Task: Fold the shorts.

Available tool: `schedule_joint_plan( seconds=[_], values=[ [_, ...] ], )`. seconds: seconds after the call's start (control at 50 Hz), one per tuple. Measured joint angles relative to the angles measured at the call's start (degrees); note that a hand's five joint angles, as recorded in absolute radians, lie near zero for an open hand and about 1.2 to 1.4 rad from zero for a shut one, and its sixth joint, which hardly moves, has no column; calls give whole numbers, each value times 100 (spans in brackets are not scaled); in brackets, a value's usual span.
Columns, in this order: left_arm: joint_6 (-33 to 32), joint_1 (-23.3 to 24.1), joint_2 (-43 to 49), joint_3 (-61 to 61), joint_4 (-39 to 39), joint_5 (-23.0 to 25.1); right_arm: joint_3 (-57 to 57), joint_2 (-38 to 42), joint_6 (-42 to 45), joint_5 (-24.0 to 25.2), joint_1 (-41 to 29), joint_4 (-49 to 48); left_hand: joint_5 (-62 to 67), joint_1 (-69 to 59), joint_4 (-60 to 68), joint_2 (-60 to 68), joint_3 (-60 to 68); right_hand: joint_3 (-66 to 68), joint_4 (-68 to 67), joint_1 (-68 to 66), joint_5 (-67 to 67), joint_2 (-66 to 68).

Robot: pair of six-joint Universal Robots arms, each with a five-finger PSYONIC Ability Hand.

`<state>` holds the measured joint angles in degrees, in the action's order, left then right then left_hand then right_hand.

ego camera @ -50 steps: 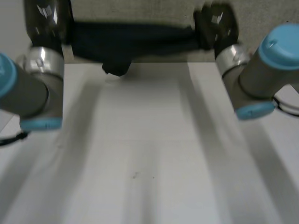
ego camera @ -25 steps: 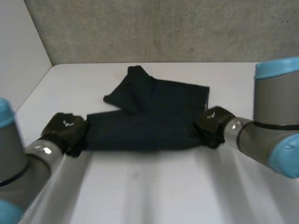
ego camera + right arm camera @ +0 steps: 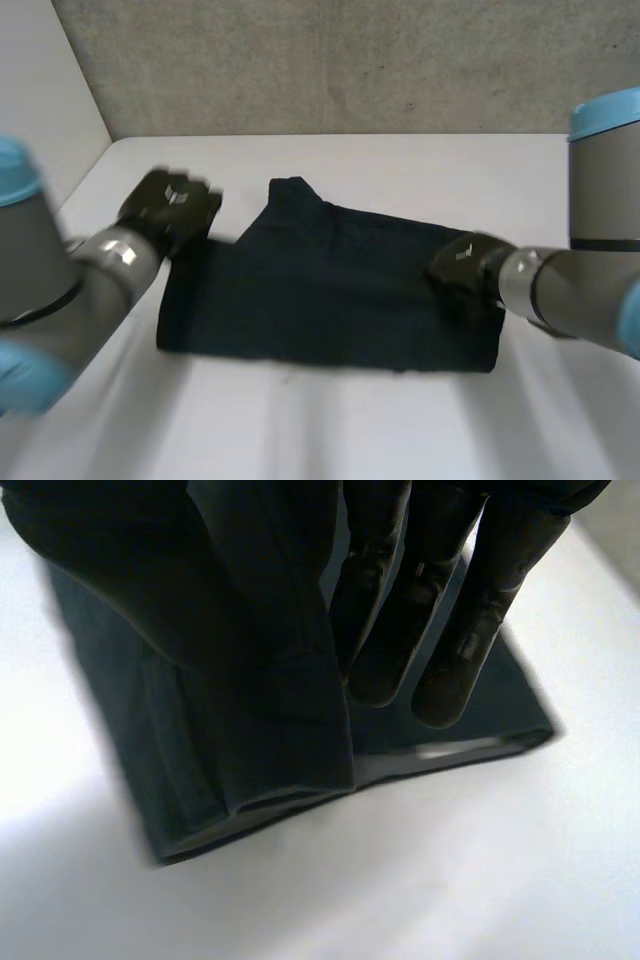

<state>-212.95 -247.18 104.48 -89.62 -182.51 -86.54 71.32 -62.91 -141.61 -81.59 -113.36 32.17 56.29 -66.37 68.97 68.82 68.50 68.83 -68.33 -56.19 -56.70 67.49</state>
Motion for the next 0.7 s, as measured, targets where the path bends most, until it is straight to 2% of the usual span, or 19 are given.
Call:
schedule_joint_plan(
  seconds=[0.06, 0.2, 0.32, 0.36, 0.38, 0.4, 0.42, 0.44, 0.46, 0.48, 0.5, 0.52, 0.56, 0.64, 0.7],
  values=[
    [-4, 229, 1154, 1219, -664, -330, -435, 418, -206, -328, -23, -626, 0, 0, 0, 2, 0, 0, 0, 0, 0, 0],
    [-66, 500, 3183, 3674, -1047, -798, -1133, 1258, -250, -663, -46, -2195, 0, 0, 0, 2, 0, 0, -1, 0, 0, 0],
    [-125, 520, 4590, 5397, -1200, -846, -1643, 2085, 3, -788, -47, -3517, 0, 0, 0, 2, 0, 0, -1, 0, -9, 0],
    [-123, 524, 4730, 5548, -1264, -839, -1699, 2193, 63, -799, -48, -3676, 0, 0, -2, 1, 0, -17, 15, 17, 4, -15],
    [-113, 535, 4985, 5791, -1455, -821, -1796, 2401, 205, -827, -50, -4009, -473, 538, -617, -667, -649, -17, 15, 17, 4, -15],
    [-111, 538, 5027, 5827, -1498, -817, -1811, 2437, 233, -834, -51, -4073, -473, 538, -617, -667, -649, -17, 15, 17, 4, -15],
    [-99, 549, 5158, 5928, -1673, -805, -1853, 2555, 334, -874, -51, -4305, -2206, 2548, -2460, -2445, -2392, -1670, 1624, 1170, 1393, -1573],
    [-96, 551, 5177, 5941, -1706, -804, -1859, 2572, 351, -881, -51, -4344, -2206, 2548, -2460, -2445, -2392, -3090, 3040, 2408, 2788, -2996],
    [-76, 568, 5256, 5974, -1883, -796, -1874, 2644, 424, -940, -52, -4541, -3313, 3717, -3584, -3561, -3493, -4128, 3984, 3200, 3780, -4017],
    [-60, 579, 5276, 5968, -1955, -794, -1873, 2654, 434, -965, -52, -4594, -4072, 4483, -4346, -4411, -4230, -4128, 3984, 3200, 3780, -4017],
    [-49, 585, 5284, 5961, -1996, -793, -1867, 2657, 439, -999, -53, -4653, -4072, 4483, -4346, -4411, -4230, -4128, 3984, 3200, 3780, -4017],
    [-3, 605, 5290, 5914, -2111, -792, -1842, 2639, 423, -1069, -54, -4753, -4990, 5334, -5318, -5263, -5191, -5134, 5031, 4054, 4787, -5006],
    [196, 647, 5195, 5662, -2302, -794, -1699, 2461, 252, -1237, -51, -4904, -5340, 5525, -5682, -5643, -5578, -5656, 5486, 4457, 5295, -5490],
    [406, 665, 5003, 5401, -2368, -790, -1552, 2249, 55, -1303, -43, -4940, -5361, 5525, -5726, -5719, -5620, -5656, 5486, 4457, 5303, -5490],
    [1118, 632, 4175, 4373, -2378, -723, -901, 1332, -786, -1213, -1, -4763, -5361, 5525, -5726, -5722, -5620, -5657, 5486, 4457, 5304, -5490]
  ],
)
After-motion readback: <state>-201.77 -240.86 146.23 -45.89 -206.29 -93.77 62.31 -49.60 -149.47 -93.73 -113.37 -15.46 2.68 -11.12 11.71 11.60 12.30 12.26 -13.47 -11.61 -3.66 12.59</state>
